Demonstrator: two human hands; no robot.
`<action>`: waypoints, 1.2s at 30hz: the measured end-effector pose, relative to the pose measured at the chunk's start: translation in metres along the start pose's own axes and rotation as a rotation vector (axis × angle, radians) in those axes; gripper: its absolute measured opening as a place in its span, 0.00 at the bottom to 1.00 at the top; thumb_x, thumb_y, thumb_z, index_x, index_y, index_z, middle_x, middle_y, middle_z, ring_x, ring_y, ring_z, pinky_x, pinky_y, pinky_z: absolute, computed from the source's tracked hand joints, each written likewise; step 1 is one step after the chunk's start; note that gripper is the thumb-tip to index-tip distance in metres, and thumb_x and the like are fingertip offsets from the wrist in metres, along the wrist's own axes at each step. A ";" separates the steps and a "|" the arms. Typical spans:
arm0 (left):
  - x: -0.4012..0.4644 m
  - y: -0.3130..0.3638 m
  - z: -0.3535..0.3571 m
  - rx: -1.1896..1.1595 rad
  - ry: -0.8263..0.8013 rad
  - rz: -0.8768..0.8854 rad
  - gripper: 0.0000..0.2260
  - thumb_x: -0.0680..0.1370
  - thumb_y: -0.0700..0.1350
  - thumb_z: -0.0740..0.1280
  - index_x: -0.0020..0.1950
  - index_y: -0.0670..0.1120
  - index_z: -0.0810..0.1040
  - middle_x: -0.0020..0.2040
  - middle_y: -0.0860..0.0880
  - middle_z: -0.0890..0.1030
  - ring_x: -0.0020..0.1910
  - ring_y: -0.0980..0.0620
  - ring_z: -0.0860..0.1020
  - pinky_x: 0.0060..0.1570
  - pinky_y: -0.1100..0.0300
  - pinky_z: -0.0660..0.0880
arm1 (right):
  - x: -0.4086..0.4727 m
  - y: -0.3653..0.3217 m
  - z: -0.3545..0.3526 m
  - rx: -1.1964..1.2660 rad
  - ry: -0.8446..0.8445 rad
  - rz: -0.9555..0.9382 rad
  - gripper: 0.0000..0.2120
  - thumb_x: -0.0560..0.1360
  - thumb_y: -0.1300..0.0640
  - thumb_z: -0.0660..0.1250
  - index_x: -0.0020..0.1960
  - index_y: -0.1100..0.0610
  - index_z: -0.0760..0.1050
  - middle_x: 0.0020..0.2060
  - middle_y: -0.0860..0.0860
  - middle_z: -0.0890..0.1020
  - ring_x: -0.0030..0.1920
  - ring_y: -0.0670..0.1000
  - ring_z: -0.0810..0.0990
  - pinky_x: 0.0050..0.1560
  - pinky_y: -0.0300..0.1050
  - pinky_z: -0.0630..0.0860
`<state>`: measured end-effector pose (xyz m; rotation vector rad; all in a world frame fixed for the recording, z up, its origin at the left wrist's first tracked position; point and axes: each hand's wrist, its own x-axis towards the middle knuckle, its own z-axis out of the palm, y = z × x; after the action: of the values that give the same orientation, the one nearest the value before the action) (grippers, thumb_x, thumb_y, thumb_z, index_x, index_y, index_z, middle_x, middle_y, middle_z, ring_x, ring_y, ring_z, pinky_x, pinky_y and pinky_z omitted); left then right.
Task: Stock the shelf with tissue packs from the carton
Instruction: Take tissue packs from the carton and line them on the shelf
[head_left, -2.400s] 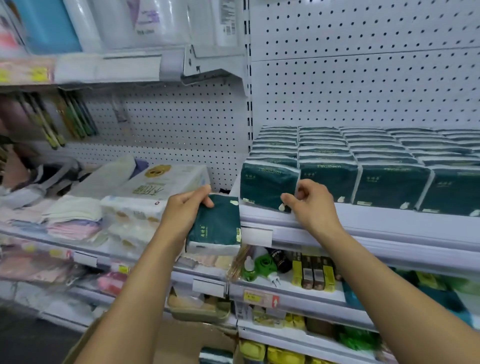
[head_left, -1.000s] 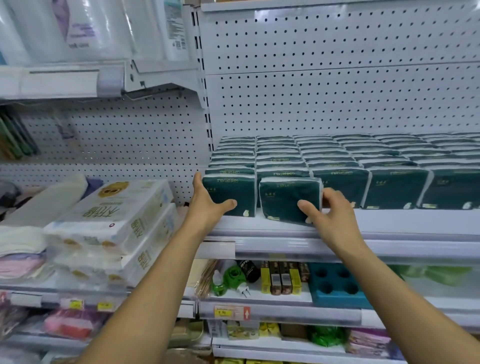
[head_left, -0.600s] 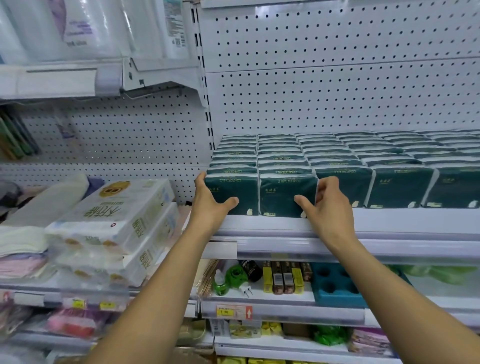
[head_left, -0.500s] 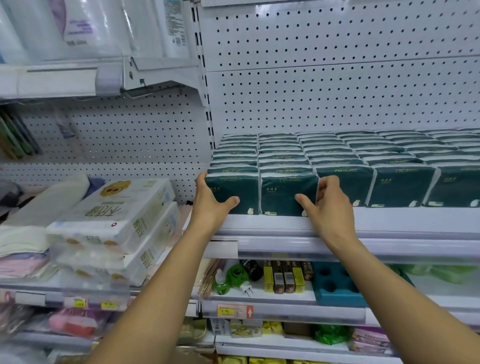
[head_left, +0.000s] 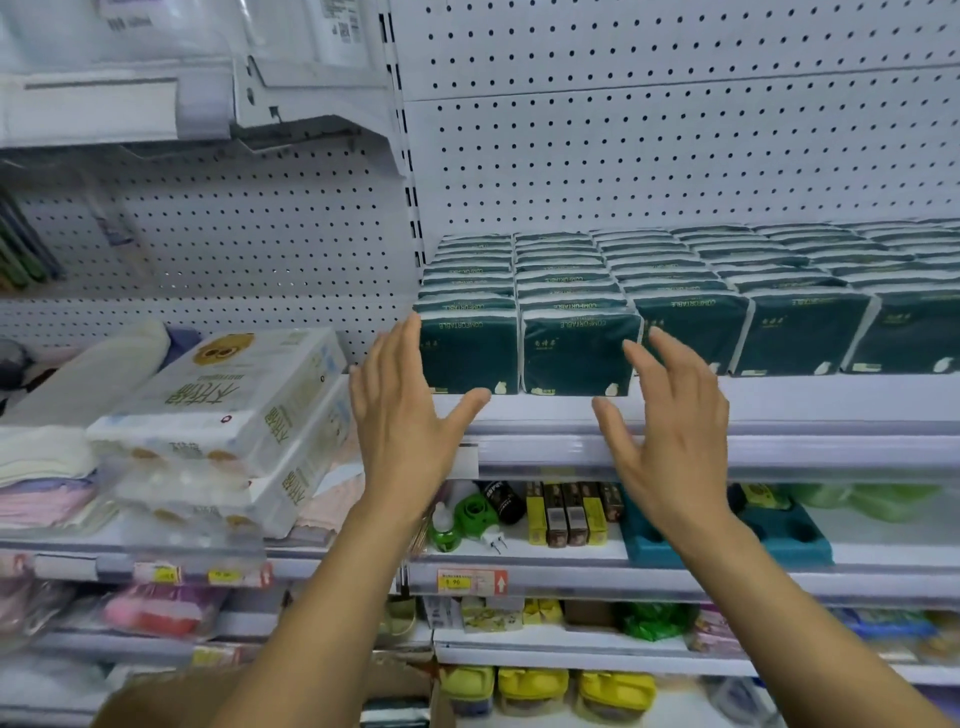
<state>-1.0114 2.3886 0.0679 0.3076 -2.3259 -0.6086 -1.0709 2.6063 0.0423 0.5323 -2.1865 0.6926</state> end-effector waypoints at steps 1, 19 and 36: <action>-0.010 -0.001 -0.003 0.034 0.028 0.038 0.40 0.75 0.62 0.67 0.80 0.48 0.55 0.79 0.47 0.60 0.78 0.48 0.55 0.76 0.41 0.53 | -0.006 -0.004 -0.002 0.008 -0.006 -0.044 0.24 0.78 0.49 0.62 0.71 0.58 0.67 0.71 0.56 0.68 0.71 0.59 0.66 0.66 0.58 0.65; -0.229 -0.091 -0.042 0.483 -0.177 -0.153 0.32 0.77 0.64 0.62 0.75 0.48 0.66 0.64 0.47 0.79 0.66 0.45 0.74 0.66 0.44 0.69 | -0.147 -0.100 0.038 0.197 -0.614 -0.480 0.24 0.78 0.45 0.58 0.71 0.54 0.70 0.66 0.52 0.75 0.63 0.54 0.73 0.58 0.52 0.69; -0.370 -0.238 0.054 0.123 -0.531 -1.019 0.27 0.80 0.57 0.64 0.77 0.51 0.62 0.69 0.48 0.73 0.67 0.46 0.69 0.66 0.48 0.69 | -0.301 -0.111 0.207 -0.073 -1.321 -0.657 0.16 0.80 0.47 0.59 0.65 0.51 0.71 0.60 0.51 0.77 0.65 0.54 0.70 0.60 0.51 0.63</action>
<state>-0.7682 2.3424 -0.2999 1.6030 -2.5903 -1.1166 -0.9345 2.4371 -0.2710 1.9487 -2.8146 -0.2363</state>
